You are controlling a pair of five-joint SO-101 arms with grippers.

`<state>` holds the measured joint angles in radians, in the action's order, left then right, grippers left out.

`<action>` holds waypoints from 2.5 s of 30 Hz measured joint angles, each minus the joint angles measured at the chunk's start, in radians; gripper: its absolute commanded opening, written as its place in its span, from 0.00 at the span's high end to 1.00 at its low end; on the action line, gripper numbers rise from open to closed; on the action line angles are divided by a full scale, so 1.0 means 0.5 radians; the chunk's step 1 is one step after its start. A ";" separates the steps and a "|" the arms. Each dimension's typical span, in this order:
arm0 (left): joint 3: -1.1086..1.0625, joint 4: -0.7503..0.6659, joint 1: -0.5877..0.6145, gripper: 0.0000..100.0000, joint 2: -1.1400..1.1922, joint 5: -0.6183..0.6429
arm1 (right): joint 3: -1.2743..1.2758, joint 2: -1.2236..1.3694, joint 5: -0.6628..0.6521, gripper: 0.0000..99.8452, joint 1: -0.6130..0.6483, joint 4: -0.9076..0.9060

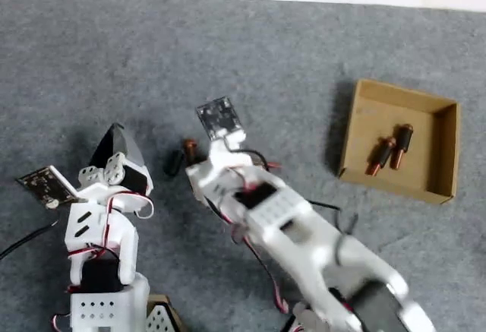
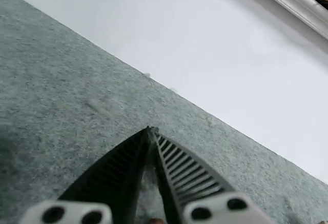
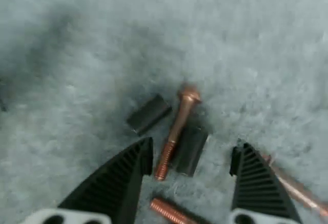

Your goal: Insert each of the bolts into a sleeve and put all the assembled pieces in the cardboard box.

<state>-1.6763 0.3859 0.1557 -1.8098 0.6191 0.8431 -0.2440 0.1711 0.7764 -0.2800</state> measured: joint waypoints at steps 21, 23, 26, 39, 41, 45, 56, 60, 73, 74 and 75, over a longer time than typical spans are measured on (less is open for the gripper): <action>0.000 -0.003 0.015 0.99 0.000 0.000 | -0.482 0.727 0.046 0.77 -0.074 -0.184; 0.000 -0.003 0.015 0.99 0.000 0.000 | -0.494 0.727 0.052 0.77 -0.074 -0.249; 0.000 -0.003 0.015 0.99 0.000 0.000 | -0.494 0.727 0.052 0.77 -0.074 -0.282; 0.000 -0.003 0.015 0.99 0.000 0.000 | -0.519 0.767 0.052 0.85 -0.086 -0.319; 0.000 -0.003 0.015 0.99 0.000 0.000 | -0.589 0.816 0.052 0.85 -0.089 -0.377; 0.000 -0.003 0.015 0.99 0.000 0.000 | -0.804 0.933 0.052 0.85 -0.107 -0.605; 0.000 -0.003 0.015 0.99 0.000 0.000 | -1.065 1.123 0.052 1.00 -0.153 -0.865; 0.000 -0.003 0.015 0.99 0.000 0.000 | -1.065 1.126 0.046 1.00 -0.157 -0.868; 0.000 -0.003 -0.012 0.99 0.000 0.000 | -0.657 0.460 -0.203 1.00 -0.144 -0.816; 0.000 -0.003 -0.037 0.99 0.000 0.000 | -0.574 0.368 -0.203 1.00 -0.144 -0.767; 0.000 -0.003 -0.055 0.99 0.000 0.000 | -0.488 0.279 -0.203 1.00 -0.144 -0.706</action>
<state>-1.6763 0.3844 0.1281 -1.8098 0.6191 0.5992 -0.1043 0.0698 0.7043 -0.6329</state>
